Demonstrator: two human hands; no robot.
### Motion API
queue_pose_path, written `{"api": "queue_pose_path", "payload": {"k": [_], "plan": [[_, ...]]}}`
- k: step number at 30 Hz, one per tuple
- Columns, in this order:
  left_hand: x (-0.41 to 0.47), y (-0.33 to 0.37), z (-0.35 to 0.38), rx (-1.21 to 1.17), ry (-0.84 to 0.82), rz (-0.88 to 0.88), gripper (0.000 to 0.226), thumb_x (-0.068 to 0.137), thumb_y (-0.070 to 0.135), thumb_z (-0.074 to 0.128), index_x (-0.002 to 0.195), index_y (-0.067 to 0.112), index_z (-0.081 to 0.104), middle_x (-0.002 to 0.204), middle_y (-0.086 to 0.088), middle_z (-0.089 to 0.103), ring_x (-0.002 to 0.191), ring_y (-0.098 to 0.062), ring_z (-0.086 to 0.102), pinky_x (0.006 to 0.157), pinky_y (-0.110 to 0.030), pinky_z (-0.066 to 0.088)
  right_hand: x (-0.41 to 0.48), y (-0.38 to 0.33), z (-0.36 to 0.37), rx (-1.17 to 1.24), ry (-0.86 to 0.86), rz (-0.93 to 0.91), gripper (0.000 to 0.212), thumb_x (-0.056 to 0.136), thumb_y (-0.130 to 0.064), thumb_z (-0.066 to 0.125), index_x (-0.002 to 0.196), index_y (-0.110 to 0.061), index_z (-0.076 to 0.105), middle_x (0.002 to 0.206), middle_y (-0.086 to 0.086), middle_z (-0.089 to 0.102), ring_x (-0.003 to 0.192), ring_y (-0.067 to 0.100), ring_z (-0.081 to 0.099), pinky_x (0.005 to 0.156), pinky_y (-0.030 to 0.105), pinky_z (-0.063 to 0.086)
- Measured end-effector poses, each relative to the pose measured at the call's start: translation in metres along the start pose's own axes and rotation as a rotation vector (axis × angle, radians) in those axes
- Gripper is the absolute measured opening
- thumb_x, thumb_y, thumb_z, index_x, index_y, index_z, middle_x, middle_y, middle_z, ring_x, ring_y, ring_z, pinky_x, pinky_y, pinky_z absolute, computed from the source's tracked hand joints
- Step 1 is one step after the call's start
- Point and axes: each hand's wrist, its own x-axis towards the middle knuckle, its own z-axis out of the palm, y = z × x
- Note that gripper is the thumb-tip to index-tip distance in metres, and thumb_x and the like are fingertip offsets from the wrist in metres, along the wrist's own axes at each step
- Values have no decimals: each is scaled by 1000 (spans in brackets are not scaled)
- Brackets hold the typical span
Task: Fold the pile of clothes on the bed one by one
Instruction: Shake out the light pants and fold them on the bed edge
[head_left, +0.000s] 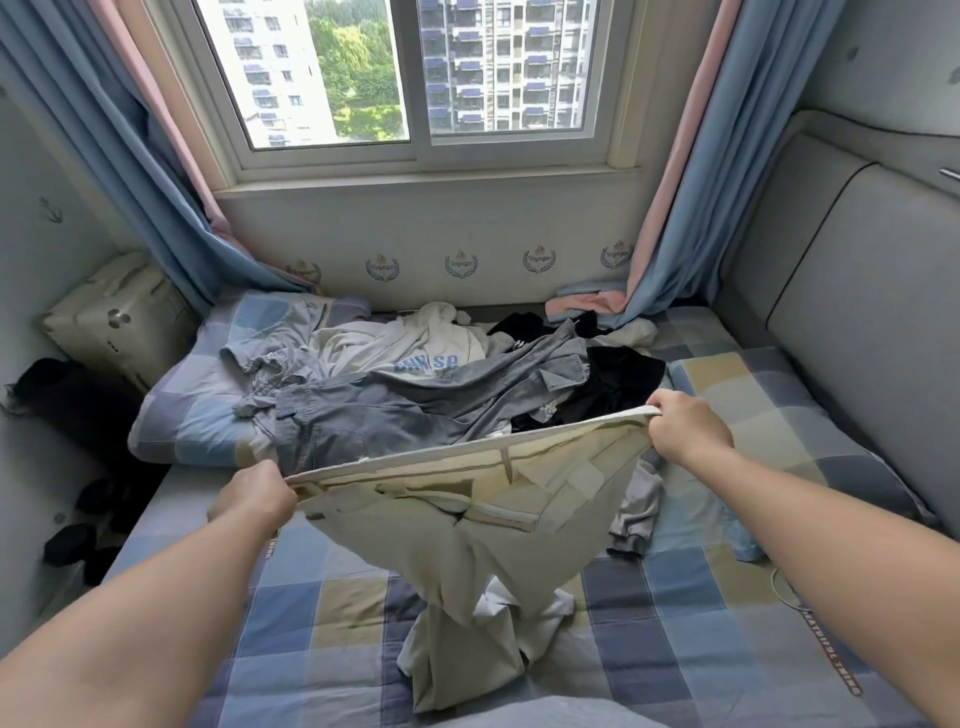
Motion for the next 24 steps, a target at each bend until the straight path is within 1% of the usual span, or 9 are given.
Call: {"api": "queue_pose_path", "payload": {"k": [2,4,7,9,12,14,17,20,24], "plan": [[3,0,3,-235,-44,-56,23,92,5,43,93,10,66,73,-14,72,54,-27,71,66,-39,62,-1,-2,3,22,1,8,41,87,-8,43,117,-27,63,112,13,66,99,37,59,85,43,52],[1,6,3,-632,-122,-176,29,100,8,36,106,10,64,75,-19,70,53,-29,67,57,-35,57,-3,-7,3,95,-21,29,51,89,-7,40,132,-26,59,125,14,64,107,37,60,86,41,53],[-4,13,-5,-973,-199,-262,34,105,15,28,111,15,61,73,-17,69,57,-25,67,58,-26,47,-7,-18,2,483,-72,169,52,92,0,29,124,-19,65,96,16,69,67,31,64,46,26,50],[-11,19,-16,-1084,-244,-264,34,104,16,26,103,15,60,68,-11,72,68,-22,68,65,-26,44,-8,-24,0,675,-85,272,49,96,-3,26,114,-13,70,74,16,64,49,25,55,40,21,42],[-8,26,-25,-1161,-283,-169,28,104,22,31,99,18,58,97,-8,72,97,-23,63,73,-29,38,-6,-30,-8,789,-123,331,40,98,-11,28,109,-15,66,77,15,67,61,24,63,53,24,43],[0,25,-28,-1145,-234,-53,15,92,25,46,98,22,60,106,-8,71,101,-24,61,72,-31,39,-1,-33,-12,795,-149,294,28,97,-15,38,104,-16,65,89,12,72,77,24,68,60,27,44],[3,23,-39,-851,7,162,19,68,27,70,85,21,65,93,-4,71,89,-25,62,78,-38,49,0,-36,-21,687,-113,75,12,89,-12,62,99,-15,66,90,4,67,85,24,62,69,30,44],[-10,35,-65,-554,258,325,10,86,19,72,92,14,65,85,-7,67,84,-29,58,72,-36,42,4,-39,-37,514,-5,-63,32,82,-5,68,109,-21,61,93,0,65,96,27,62,80,35,48],[-3,55,-114,-503,497,331,14,92,16,60,101,12,70,98,-18,68,95,-39,60,74,-37,42,15,-62,-89,346,218,-151,22,89,-9,59,106,-19,69,100,9,70,98,36,62,78,37,47]]}}
